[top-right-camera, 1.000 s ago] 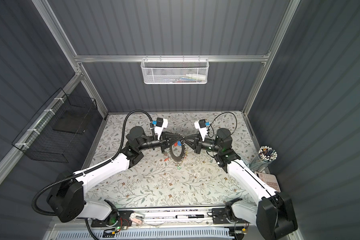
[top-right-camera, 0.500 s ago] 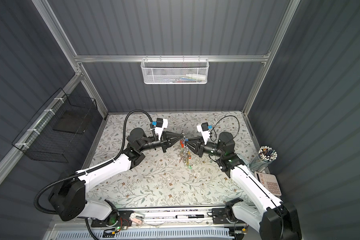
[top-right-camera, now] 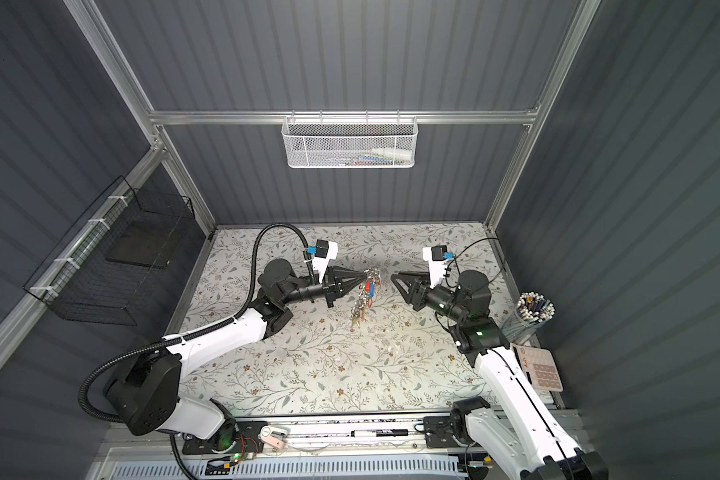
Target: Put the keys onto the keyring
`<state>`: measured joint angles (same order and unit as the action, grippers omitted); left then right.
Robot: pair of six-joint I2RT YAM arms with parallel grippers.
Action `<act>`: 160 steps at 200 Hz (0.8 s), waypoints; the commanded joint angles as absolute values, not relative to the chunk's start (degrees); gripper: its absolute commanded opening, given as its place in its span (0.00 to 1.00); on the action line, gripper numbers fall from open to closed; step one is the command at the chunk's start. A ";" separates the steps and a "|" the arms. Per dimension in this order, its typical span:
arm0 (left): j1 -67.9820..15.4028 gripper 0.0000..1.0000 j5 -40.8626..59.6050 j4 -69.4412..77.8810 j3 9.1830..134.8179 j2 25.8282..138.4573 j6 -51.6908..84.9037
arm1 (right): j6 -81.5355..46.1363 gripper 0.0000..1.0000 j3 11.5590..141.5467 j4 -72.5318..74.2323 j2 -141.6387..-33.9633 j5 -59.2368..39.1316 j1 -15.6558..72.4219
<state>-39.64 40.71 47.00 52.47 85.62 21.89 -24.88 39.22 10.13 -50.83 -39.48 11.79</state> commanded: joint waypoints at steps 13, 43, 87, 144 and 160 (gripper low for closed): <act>-39.25 0.00 44.34 56.16 51.75 85.92 25.02 | -28.10 0.42 41.18 18.06 -52.28 -47.45 12.92; -39.20 0.00 45.41 58.29 51.68 86.74 26.67 | -26.79 0.43 43.24 19.91 -54.92 -49.95 16.76; -39.04 0.00 45.87 59.11 51.74 87.36 27.33 | -27.12 0.40 44.03 22.66 -57.54 -52.18 19.02; -38.80 0.00 46.05 59.38 51.97 87.80 27.69 | -26.26 0.24 44.17 22.30 -58.92 -52.03 19.12; -38.84 0.00 46.05 59.49 52.01 87.89 27.69 | -26.57 0.19 44.21 22.72 -59.24 -52.21 19.16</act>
